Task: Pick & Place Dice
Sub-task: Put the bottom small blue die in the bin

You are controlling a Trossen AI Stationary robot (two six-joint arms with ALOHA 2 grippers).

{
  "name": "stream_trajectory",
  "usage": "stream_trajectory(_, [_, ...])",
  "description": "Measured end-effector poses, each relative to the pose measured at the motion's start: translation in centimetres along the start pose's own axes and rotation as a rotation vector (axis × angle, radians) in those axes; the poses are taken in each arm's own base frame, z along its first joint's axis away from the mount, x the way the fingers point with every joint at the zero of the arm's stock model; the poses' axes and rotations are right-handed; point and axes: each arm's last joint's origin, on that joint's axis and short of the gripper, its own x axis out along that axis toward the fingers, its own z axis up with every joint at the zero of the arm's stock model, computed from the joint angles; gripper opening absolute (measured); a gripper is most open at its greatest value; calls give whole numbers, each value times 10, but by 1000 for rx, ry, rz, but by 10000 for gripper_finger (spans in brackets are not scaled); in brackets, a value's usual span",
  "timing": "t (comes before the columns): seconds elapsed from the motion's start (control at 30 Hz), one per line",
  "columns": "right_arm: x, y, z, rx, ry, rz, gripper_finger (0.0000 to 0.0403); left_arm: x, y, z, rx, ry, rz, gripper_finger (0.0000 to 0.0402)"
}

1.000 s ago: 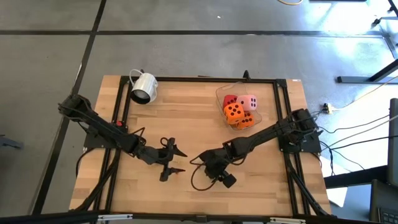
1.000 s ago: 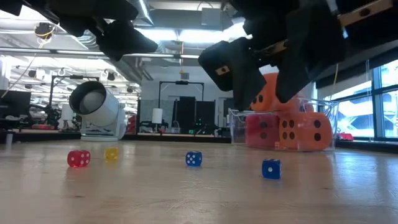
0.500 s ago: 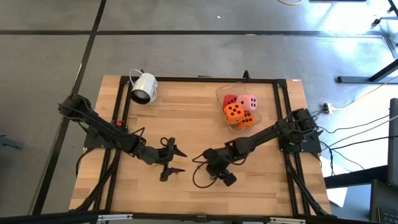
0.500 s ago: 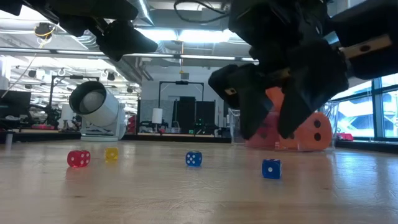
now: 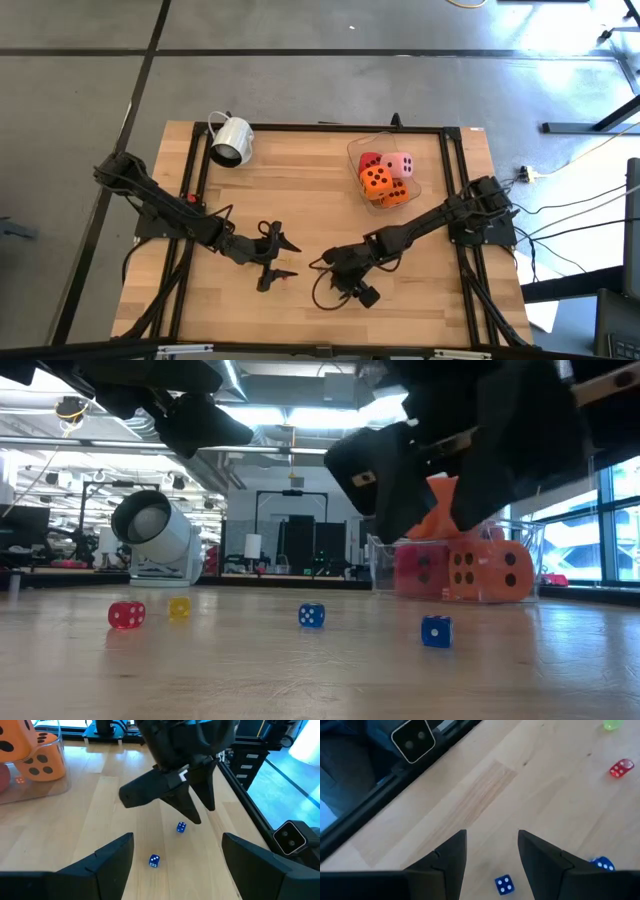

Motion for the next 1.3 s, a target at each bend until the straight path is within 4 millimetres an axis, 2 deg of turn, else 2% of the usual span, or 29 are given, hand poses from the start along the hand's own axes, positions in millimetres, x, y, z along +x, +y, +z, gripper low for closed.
stream_trajectory(0.13, [3,0,1,-23,-10,-25,178,0,0,0,0,0,0,294])
stream_trajectory(0.43, [22,-4,-12,-19,28,-26,178,0,0,0,0,2,-2,294])
stream_trajectory(0.97, [17,-14,-29,41,169,-55,178,0,0,0,0,2,-3,294])
stream_trajectory(1.3, [18,-10,-29,45,183,-48,178,0,0,0,-1,2,-4,294])
